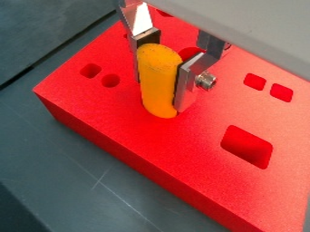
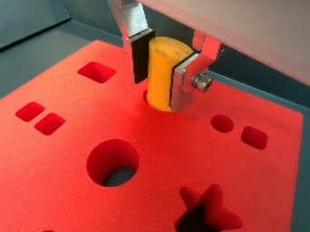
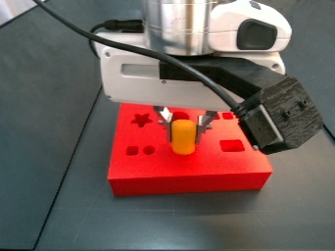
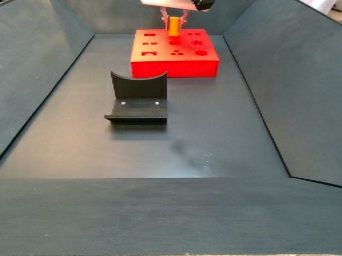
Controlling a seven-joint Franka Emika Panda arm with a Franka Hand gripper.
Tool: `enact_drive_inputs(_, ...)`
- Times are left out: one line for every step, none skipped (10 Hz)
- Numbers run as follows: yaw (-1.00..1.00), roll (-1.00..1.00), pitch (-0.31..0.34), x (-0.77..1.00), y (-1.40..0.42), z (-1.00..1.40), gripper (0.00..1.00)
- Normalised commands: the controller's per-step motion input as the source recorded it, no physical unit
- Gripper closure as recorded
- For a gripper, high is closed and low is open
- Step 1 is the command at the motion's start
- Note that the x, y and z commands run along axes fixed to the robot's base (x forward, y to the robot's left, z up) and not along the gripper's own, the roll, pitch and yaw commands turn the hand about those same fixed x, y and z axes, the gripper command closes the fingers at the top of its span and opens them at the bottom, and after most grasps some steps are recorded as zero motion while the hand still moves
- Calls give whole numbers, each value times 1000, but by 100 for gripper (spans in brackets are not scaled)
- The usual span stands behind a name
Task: Pick up the oval object. Move up. Place the oval object on the fixture. Regrasp the oval object. Move to above the board. Insert the oval object.
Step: Insert the oval object.
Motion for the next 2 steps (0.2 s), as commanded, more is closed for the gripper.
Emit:
enact_drive_inputs(0,43,-13,0,-9,-43,100)
enact_drive_inputs(0,0,0,0,0,0,100)
